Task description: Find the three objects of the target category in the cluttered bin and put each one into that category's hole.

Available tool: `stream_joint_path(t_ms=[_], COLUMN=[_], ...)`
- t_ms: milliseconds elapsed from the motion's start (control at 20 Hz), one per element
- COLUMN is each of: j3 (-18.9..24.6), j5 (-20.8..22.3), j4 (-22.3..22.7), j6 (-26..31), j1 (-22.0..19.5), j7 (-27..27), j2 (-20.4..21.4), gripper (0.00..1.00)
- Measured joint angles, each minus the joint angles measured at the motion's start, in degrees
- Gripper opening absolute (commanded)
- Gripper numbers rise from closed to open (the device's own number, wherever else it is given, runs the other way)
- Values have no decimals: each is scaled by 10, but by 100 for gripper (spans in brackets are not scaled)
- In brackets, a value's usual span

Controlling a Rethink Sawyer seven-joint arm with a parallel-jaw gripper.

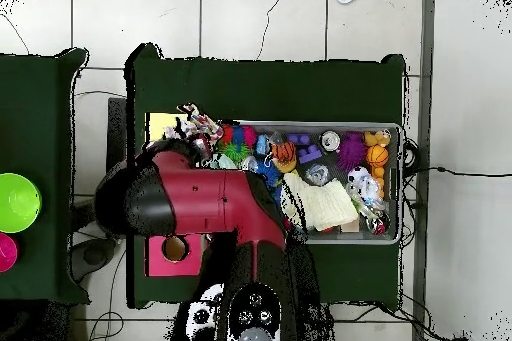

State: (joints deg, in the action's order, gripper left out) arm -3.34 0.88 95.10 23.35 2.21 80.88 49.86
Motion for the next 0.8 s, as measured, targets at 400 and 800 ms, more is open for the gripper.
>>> stream_joint_path(t_ms=[400, 800], j3=[-17, -28], j5=[-1, -7], j4=[0, 0], j6=[-17, -17], j1=[23, 37], j7=[0, 0], j2=[-17, -29], gripper=[0, 0])
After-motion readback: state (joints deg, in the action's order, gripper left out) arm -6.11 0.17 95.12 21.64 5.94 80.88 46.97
